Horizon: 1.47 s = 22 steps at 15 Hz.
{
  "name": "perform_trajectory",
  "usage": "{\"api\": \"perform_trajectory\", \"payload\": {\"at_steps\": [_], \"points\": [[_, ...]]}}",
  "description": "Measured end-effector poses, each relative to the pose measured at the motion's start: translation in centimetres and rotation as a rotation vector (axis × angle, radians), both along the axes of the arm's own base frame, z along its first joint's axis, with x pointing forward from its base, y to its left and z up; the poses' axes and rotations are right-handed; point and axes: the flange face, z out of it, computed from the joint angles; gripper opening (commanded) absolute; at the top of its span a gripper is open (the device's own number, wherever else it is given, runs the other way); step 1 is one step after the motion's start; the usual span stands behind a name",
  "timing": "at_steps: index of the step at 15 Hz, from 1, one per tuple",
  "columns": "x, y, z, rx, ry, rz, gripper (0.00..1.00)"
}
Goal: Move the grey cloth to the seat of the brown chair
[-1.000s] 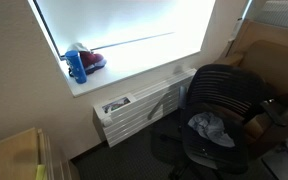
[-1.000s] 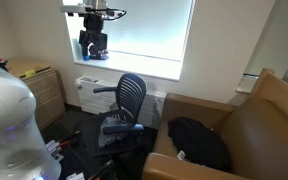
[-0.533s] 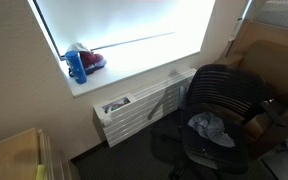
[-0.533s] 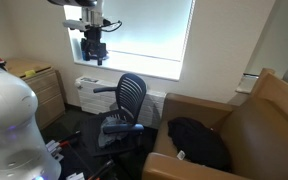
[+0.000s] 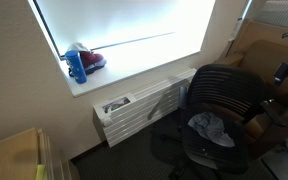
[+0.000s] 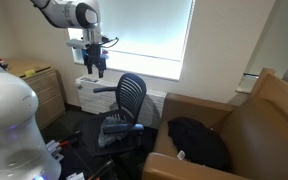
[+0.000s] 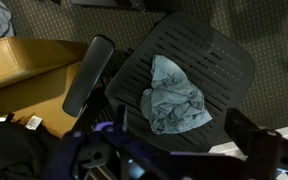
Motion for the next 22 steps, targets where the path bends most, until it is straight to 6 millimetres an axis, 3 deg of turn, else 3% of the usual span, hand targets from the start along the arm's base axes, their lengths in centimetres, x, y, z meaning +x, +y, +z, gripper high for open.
{"api": "perform_trajectory", "payload": {"at_steps": [3,6,10,18,22], "points": [[1.0,0.2,-0.5,0.02,-0.104,-0.051,1.0],[1.7,0.5,-4.3,0.007,-0.172,-0.08,1.0],[1.8,0.9,-9.5,-0.043,-0.127,-0.096,1.0],[2.4,0.7,-11.1,-0.049,-0.096,-0.114,1.0],[2.7,0.8,-16.6,-0.08,0.006,-0.102,1.0]]}}
